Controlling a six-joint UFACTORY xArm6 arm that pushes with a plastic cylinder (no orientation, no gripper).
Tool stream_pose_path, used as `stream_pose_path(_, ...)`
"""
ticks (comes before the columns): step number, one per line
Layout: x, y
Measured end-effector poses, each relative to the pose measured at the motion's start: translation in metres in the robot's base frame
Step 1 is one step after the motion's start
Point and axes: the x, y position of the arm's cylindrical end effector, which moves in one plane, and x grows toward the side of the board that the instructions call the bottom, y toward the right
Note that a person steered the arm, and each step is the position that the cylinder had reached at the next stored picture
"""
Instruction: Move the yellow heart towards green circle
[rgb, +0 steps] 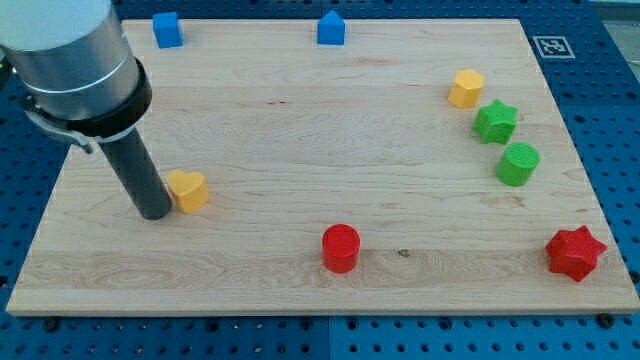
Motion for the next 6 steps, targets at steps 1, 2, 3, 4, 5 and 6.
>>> stream_pose_path(1, -0.009, 0.000)
stream_pose_path(2, -0.018, 0.001)
stream_pose_path(3, -0.018, 0.029)
stream_pose_path(4, -0.019, 0.075)
stream_pose_path(5, -0.028, 0.095)
stream_pose_path(6, -0.045, 0.091)
